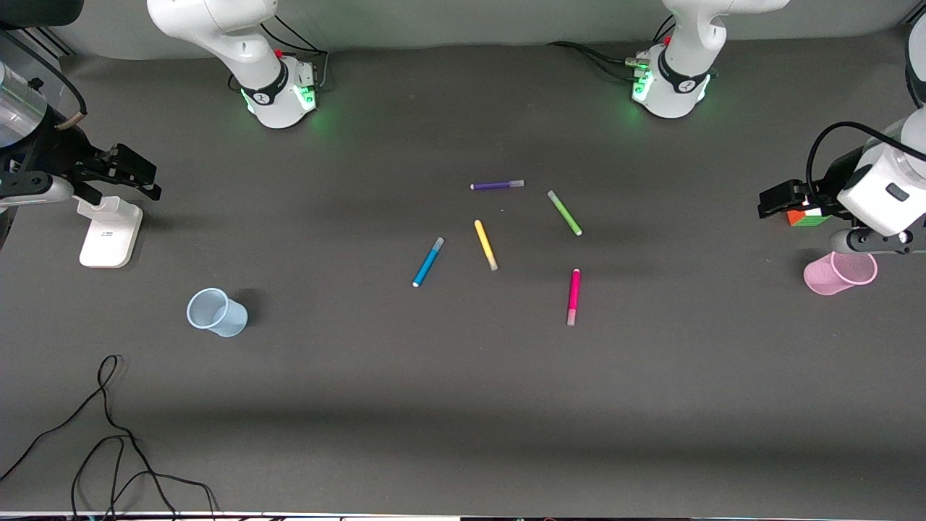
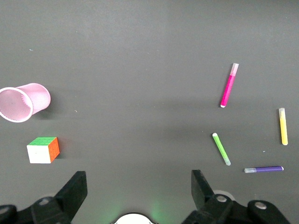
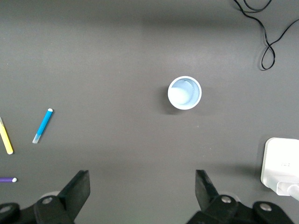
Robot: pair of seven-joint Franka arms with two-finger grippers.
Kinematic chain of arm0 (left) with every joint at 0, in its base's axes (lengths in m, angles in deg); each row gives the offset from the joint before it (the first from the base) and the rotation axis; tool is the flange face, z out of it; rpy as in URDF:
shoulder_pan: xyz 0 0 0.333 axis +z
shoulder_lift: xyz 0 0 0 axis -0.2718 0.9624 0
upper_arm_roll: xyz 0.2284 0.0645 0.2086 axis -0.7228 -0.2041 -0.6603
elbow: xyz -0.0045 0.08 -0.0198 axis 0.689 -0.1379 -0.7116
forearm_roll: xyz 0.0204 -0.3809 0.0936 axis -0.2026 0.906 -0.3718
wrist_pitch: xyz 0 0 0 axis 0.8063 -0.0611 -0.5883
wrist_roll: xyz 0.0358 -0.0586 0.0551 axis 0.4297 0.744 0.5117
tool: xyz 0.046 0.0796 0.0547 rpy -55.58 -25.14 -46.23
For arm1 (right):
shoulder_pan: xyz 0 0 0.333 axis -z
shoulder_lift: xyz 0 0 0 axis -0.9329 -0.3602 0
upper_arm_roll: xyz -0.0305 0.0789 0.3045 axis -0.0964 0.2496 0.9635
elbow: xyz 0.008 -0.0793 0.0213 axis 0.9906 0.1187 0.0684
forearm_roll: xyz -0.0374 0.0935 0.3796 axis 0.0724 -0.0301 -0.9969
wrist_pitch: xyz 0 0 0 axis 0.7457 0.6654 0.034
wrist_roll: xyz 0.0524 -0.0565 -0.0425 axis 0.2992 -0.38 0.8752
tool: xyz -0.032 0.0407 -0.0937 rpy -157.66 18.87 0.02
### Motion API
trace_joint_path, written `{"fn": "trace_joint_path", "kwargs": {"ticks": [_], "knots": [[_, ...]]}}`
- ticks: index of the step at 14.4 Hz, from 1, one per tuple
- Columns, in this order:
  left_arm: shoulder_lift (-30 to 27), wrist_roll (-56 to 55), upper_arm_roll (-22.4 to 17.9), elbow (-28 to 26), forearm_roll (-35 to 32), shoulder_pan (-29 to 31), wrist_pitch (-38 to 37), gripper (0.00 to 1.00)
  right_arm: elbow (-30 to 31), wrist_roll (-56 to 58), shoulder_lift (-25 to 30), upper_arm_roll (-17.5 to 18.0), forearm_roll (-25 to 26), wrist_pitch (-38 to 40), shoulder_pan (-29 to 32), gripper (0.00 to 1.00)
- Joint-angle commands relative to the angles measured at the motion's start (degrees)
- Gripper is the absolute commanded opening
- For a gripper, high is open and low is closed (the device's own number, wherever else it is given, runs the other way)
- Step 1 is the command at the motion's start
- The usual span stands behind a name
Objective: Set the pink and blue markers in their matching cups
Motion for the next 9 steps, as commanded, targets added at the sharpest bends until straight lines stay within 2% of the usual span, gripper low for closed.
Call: {"fn": "trace_joint_path", "kwargs": {"ticks": [1,9], "knots": [[0.2,0.5,-0.3,0.9,0.3,-0.3,-0.9,0.99,-1.8,1.7,-1.1,-0.1,-0.1,0.9,0.0,1.00],[0.3,0.4,-0.3,0.9,0.3,-0.3,-0.9,0.99,-2.1,1.0,-3.4,0.2,-0.4,0.7,-0.3,1.00]]}}
